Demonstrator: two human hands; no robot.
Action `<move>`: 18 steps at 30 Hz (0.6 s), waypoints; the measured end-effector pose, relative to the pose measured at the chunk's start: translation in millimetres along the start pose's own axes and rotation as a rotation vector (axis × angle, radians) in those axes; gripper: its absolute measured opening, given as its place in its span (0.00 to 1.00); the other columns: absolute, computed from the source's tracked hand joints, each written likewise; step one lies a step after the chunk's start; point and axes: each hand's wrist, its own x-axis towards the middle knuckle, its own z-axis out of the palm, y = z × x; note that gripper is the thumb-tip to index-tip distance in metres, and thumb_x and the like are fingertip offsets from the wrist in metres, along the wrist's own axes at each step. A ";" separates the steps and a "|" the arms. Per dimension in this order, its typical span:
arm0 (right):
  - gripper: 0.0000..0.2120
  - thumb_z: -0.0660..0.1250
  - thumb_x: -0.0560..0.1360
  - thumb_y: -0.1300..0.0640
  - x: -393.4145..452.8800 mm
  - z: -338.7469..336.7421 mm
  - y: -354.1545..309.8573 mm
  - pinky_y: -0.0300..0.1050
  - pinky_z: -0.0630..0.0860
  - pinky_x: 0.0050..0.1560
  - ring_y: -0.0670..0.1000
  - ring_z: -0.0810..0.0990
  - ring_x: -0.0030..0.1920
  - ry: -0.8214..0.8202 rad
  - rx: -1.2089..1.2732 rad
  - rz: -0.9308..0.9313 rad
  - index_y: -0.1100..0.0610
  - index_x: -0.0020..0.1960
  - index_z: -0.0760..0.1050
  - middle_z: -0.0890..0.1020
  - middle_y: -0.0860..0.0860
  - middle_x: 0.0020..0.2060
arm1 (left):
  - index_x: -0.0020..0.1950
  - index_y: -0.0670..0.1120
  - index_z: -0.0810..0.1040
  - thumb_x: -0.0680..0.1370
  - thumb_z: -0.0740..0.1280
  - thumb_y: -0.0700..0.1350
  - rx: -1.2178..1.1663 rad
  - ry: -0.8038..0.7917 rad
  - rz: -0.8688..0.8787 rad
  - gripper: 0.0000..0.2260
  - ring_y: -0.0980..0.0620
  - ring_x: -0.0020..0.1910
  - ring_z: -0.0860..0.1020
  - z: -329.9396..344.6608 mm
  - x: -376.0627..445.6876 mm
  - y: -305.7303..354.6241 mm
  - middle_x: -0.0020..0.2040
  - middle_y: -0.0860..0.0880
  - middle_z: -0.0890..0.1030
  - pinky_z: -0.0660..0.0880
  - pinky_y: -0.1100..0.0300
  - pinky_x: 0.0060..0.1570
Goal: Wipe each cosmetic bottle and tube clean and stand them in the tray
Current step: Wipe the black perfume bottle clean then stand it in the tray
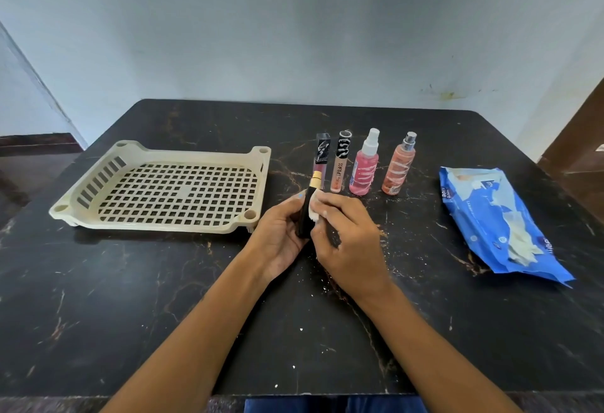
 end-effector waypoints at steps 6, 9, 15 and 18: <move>0.10 0.66 0.71 0.67 0.0 -2.2 5.7 0.38 0.75 0.58 0.51 0.80 0.52 0.041 0.022 0.052 0.64 0.50 0.82 0.83 0.54 0.49 | 0.61 0.39 0.76 0.78 0.55 0.37 -0.029 -0.004 -0.034 0.16 0.51 0.46 0.79 -1.4 -0.2 1.1 0.48 0.43 0.82 0.74 0.56 0.55; 0.12 0.65 0.73 0.65 0.7 -1.6 6.1 0.34 0.71 0.62 0.50 0.79 0.54 0.036 0.020 0.064 0.65 0.53 0.82 0.83 0.55 0.51 | 0.65 0.39 0.74 0.77 0.55 0.36 -0.022 -0.036 -0.057 0.18 0.51 0.47 0.79 -2.7 -0.1 1.2 0.49 0.44 0.82 0.73 0.57 0.54; 0.10 0.64 0.71 0.64 -0.1 -4.3 1.6 0.36 0.75 0.56 0.50 0.80 0.49 0.041 0.039 0.016 0.63 0.48 0.83 0.83 0.53 0.47 | 0.51 0.39 0.79 0.78 0.56 0.36 -0.001 -0.037 -0.011 0.11 0.54 0.38 0.81 0.5 -2.1 0.5 0.40 0.46 0.82 0.79 0.62 0.45; 0.12 0.63 0.73 0.64 1.1 -4.3 2.8 0.38 0.74 0.59 0.50 0.80 0.53 0.046 0.039 0.058 0.63 0.53 0.82 0.83 0.53 0.50 | 0.48 0.41 0.79 0.78 0.58 0.37 0.050 -0.053 0.001 0.10 0.55 0.38 0.81 2.1 -4.8 1.5 0.39 0.47 0.83 0.78 0.61 0.43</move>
